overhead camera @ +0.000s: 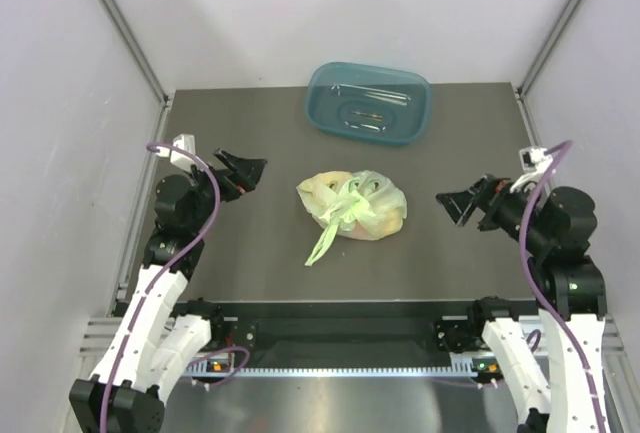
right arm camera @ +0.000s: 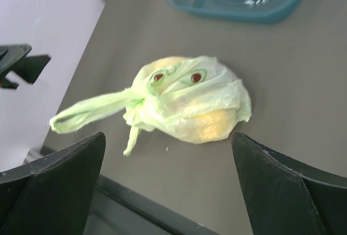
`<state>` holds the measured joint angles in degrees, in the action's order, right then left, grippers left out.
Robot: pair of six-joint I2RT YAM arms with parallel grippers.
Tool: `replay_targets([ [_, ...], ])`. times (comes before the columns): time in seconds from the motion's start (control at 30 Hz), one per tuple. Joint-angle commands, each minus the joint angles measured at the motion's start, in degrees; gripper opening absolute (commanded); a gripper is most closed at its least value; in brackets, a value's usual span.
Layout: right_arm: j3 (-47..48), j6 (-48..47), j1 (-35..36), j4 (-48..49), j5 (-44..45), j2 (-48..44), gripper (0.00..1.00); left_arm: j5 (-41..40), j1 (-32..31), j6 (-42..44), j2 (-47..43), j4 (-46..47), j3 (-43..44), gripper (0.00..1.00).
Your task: Untie the knot of the plastic bag and take out the fruit
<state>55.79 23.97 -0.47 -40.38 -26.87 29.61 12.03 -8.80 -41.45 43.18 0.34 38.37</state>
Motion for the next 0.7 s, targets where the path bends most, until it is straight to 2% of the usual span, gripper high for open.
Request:
replay_targets([
  [0.0, -3.1, -3.6, 2.1, 0.7, -6.5, 1.9, 1.0, 7.6, 0.0, -2.7, -0.5, 4.1, -2.1, 0.99],
  [0.1, -6.9, -2.8, 3.1, 5.4, -9.3, 2.8, 1.0, 12.4, 0.0, -3.0, 2.5, 5.0, -2.9, 0.99],
  [0.2, -7.5, -4.5, 7.3, 5.9, -3.9, 7.6, 1.0, 17.5, -0.2, -3.6, 7.0, 4.7, -2.3, 0.99],
  [0.23, -7.4, -5.0, 9.5, 6.3, 1.4, 10.0, 1.0, 17.6, -1.0, -3.7, 8.8, 4.4, -2.2, 0.99],
  [0.27, -7.3, -5.4, 15.7, 6.9, 5.2, 11.0, 1.0, 17.2, -1.4, -3.6, 9.5, 3.9, -2.1, 0.99],
  [0.33, -6.9, -6.8, 23.3, 8.3, 13.6, 14.2, 1.0, 16.2, -4.0, -3.2, 11.5, 2.7, -1.5, 0.99],
  [0.37, -6.7, -7.3, 27.1, 9.5, 22.7, 15.5, 1.0, 14.5, -4.9, -3.0, 12.2, 1.9, -1.0, 0.99],
  [0.4, -6.7, -8.7, 33.5, 10.3, 26.5, 16.7, 1.0, 14.1, -5.9, -2.6, 13.0, 1.2, -0.1, 0.99],
  [0.43, -6.8, -9.5, 36.4, 11.6, 33.1, 19.1, 1.0, 13.5, -7.6, -2.6, 14.4, 0.3, 0.2, 0.99],
  [0.47, -7.7, -10.2, 41.0, 14.3, 35.6, 20.3, 1.0, 12.2, -8.3, -3.0, 15.1, -0.1, 0.6, 0.99],
  [0.53, -8.7, -12.5, 44.5, 17.5, 41.5, 24.0, 0.99, 12.7, -9.7, -4.5, 17.1, -0.1, 1.4, 0.99],
  [0.67, -11.8, -15.6, 49.9, 26.1, 43.7, 29.3, 1.0, 11.6, -11.8, -6.2, 19.3, -0.1, 2.1, 0.99],
])
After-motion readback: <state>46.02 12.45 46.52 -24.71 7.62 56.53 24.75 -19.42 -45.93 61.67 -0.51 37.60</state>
